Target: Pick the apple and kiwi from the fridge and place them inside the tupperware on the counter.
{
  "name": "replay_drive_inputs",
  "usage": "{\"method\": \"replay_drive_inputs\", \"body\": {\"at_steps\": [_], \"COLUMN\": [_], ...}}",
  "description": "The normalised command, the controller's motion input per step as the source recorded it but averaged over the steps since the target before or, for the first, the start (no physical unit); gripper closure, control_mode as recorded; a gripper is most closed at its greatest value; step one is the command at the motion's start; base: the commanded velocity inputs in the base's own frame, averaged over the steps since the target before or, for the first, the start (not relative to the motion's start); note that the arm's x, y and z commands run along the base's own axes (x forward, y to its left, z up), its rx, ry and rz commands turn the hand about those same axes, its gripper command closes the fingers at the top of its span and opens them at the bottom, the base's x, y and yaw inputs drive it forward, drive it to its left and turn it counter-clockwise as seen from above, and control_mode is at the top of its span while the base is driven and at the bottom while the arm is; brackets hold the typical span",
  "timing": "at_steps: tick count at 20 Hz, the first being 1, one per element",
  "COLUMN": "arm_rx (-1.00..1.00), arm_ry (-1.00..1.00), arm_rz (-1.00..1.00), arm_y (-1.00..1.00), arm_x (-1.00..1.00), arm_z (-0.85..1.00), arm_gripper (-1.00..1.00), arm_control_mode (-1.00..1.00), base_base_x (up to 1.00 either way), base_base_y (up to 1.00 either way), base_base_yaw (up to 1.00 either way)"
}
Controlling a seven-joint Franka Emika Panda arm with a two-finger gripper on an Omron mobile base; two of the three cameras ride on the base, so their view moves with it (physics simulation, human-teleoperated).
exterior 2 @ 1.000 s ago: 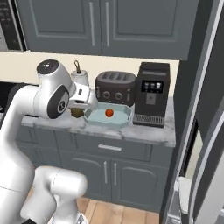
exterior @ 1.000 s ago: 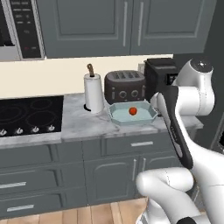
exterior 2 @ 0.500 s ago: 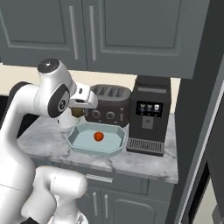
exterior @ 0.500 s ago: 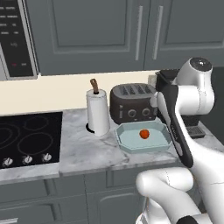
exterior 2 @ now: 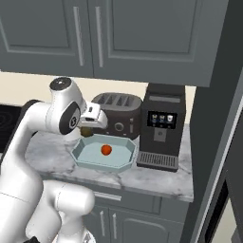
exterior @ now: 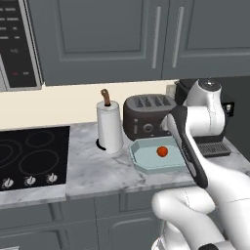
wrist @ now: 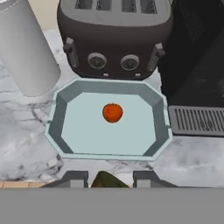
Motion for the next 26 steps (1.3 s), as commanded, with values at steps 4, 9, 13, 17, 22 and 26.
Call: {"method": "replay_drive_inputs", "body": {"at_steps": [4,9,13,17,22,26], "arm_rx": [0.0,0.0,0.0,0.0,0.0,0.0], "arm_ry": [0.06,0.07,0.08,0.05,0.03,0.01], "arm_rz": [0.0,0.0,0.0,0.0,0.0,0.0], "arm_y": [0.09,0.28,0.38,0.25,0.08,0.0], "arm_x": [0.25,0.24,0.32,0.44,0.63,0.67], "arm_z": [-0.67,-0.59,-0.56,-0.44,-0.37,-0.38], "arm_gripper": [1.0,1.0,1.0,1.0,1.0,1.0], "arm_control_mode": [-1.0,-1.0,-1.0,-1.0,-1.0,-1.0], "base_base_x": [0.0,0.0,0.0,0.0,0.0,0.0], "base_base_y": [0.0,0.0,0.0,0.0,0.0,0.0], "base_base_yaw": [0.0,0.0,0.0,0.0,0.0,0.0]}}
